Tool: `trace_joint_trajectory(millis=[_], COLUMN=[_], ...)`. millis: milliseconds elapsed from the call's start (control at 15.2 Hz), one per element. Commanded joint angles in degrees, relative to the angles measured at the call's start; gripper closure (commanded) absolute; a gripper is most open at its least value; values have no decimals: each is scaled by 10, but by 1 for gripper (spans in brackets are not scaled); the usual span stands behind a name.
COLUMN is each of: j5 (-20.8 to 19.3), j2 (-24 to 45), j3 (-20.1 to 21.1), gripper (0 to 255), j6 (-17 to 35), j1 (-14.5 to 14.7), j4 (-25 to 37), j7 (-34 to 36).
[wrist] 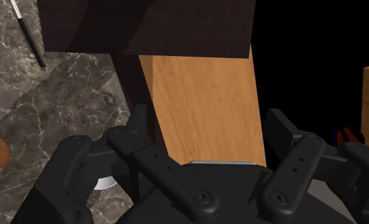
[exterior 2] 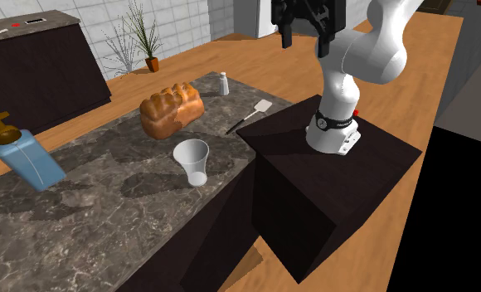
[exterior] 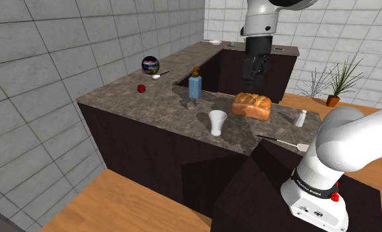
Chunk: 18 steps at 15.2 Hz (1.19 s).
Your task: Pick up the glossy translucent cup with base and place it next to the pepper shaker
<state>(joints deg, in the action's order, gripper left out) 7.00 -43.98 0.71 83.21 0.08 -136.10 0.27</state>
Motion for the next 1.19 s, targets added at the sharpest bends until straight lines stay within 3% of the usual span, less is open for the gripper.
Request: trace_joint_trajectory(millis=[0, 594, 1122], j5=[0, -50, -119], j2=[0, 97, 238], j3=[0, 32, 55], gripper=[0, 0, 0], j6=[0, 203, 379], j1=[0, -19, -51], j4=[0, -78, -90], j7=[0, 15, 58])
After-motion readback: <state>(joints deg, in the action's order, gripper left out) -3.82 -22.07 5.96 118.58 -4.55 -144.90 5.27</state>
